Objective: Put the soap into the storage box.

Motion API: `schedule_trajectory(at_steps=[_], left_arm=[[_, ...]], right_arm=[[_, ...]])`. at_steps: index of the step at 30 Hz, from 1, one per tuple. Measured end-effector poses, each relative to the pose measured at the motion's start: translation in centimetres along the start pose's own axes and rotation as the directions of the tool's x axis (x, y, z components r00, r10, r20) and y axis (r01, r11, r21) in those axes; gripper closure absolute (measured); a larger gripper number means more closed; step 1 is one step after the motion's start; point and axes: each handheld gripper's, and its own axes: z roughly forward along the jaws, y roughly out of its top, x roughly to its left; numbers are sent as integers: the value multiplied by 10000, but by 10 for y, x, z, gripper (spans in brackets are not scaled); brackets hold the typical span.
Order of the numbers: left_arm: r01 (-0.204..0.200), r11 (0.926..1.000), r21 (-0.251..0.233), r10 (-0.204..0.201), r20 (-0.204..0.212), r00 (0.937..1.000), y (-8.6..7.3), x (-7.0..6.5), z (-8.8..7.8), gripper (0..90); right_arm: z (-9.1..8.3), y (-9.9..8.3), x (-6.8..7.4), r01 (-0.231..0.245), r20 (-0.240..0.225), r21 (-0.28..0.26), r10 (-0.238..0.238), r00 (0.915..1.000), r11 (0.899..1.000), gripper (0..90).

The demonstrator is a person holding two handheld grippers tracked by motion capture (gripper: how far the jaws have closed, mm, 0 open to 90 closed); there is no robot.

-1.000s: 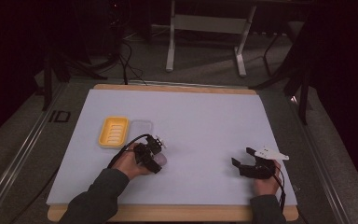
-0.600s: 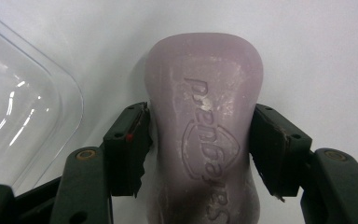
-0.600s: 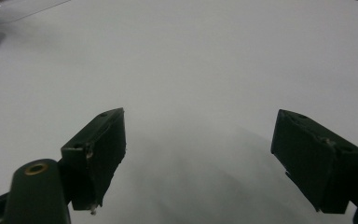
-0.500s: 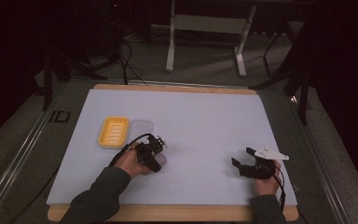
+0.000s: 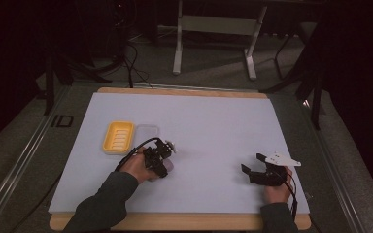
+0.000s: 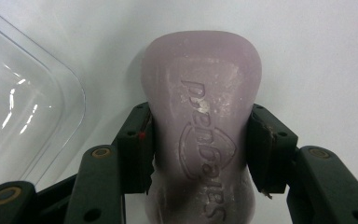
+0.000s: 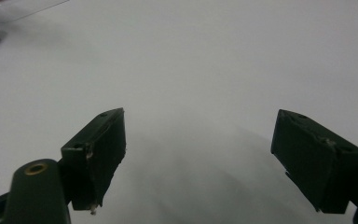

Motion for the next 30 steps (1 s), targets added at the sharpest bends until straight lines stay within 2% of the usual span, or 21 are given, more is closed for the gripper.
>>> schedule_trajectory(at_steps=[4,26,30], left_arm=[[-107,9998,162,106,25,9999,2,0,0,488],[-108,9960,891,97,123,9999,11,1,1,481],[-32,9973,733,28,63,10000,9,0,1,489]], right_arm=[[0,0,0,5,-4,5,-5,10000,10000,174],[1,0,0,48,-6,53,-48,10000,10000,175],[1,0,0,49,-4,62,-49,10000,10000,175]])
